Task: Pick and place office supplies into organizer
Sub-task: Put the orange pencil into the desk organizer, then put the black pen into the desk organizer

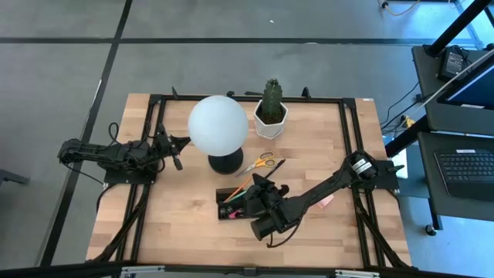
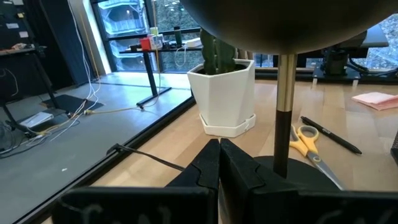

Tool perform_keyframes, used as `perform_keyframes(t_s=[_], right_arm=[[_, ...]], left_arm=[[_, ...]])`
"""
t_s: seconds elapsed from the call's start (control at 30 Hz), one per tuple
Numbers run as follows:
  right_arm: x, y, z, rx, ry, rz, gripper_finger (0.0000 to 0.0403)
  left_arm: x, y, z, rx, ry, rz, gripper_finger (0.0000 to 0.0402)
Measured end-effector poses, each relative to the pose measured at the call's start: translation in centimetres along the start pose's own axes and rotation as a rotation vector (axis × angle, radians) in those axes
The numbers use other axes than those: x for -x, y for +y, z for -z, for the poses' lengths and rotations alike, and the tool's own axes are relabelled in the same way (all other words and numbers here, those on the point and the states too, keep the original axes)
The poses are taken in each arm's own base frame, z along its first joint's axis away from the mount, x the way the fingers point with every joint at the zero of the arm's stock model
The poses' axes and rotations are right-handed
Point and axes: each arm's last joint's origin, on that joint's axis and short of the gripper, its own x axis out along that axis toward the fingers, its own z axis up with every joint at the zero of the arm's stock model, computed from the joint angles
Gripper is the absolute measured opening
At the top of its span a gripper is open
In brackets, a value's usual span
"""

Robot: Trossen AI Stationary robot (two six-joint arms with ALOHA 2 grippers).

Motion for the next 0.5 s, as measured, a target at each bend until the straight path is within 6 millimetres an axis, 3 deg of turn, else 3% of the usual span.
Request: perform_keyframes(t_s=[0.5], right_arm=[[0.11,-0.45,0.03,-0.013,-0.011,-0.002,0.0097]], left_arm=[[0.00,0.00,0.00,0.000,0.000,0.000,0.0004]])
